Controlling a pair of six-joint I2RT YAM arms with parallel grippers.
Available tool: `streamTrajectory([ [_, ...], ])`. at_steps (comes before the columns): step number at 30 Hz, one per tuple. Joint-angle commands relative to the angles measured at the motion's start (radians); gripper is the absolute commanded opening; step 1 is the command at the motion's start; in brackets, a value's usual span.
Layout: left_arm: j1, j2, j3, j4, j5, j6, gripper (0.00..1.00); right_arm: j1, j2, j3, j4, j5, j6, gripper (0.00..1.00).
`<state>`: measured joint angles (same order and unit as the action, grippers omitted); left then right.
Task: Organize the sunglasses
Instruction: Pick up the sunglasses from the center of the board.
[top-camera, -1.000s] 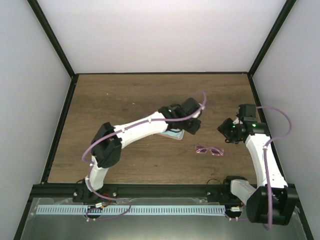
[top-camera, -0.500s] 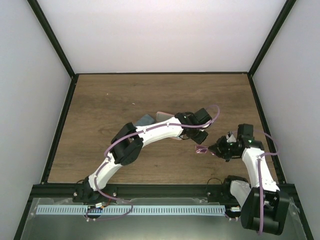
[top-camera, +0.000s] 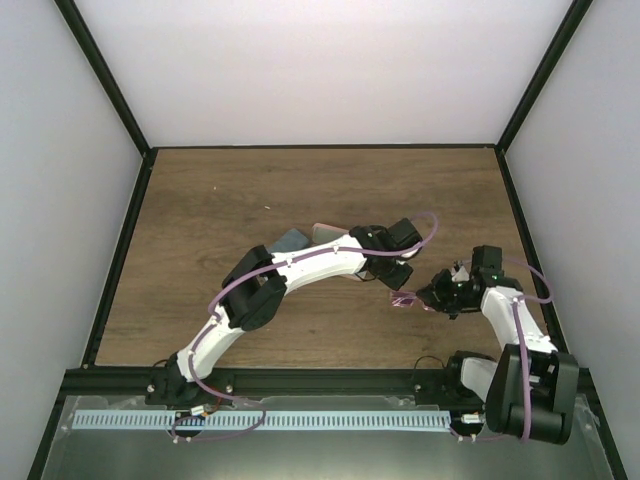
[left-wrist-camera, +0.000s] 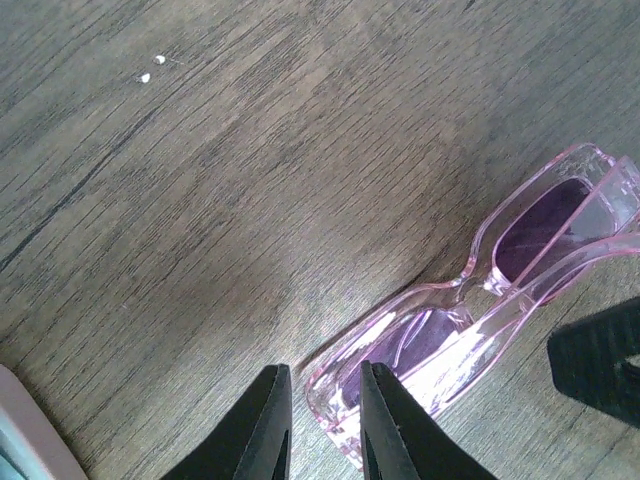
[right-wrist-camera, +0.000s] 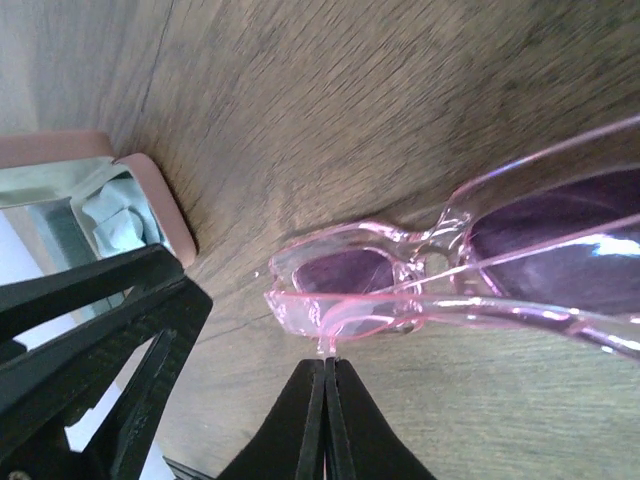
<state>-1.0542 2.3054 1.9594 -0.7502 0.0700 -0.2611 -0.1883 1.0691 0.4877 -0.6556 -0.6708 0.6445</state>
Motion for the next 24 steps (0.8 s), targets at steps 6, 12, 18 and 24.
streamTrajectory([
  [6, 0.007, -0.015, -0.015, -0.021, -0.021, -0.003, 0.21, -0.006, 0.057, 0.000, 0.084, 0.079, -0.027, 0.01],
  [12, 0.012, -0.022, -0.026, -0.023, -0.027, -0.007, 0.21, -0.006, 0.117, 0.005, 0.092, 0.116, -0.024, 0.01],
  [18, 0.016, -0.030, -0.030, -0.019, -0.031, -0.015, 0.21, -0.006, 0.153, 0.005, 0.091, 0.150, -0.022, 0.01],
  [24, 0.022, -0.059, -0.035, 0.016, -0.030, -0.012, 0.21, -0.006, 0.145, 0.028, 0.069, 0.135, -0.029, 0.01],
])
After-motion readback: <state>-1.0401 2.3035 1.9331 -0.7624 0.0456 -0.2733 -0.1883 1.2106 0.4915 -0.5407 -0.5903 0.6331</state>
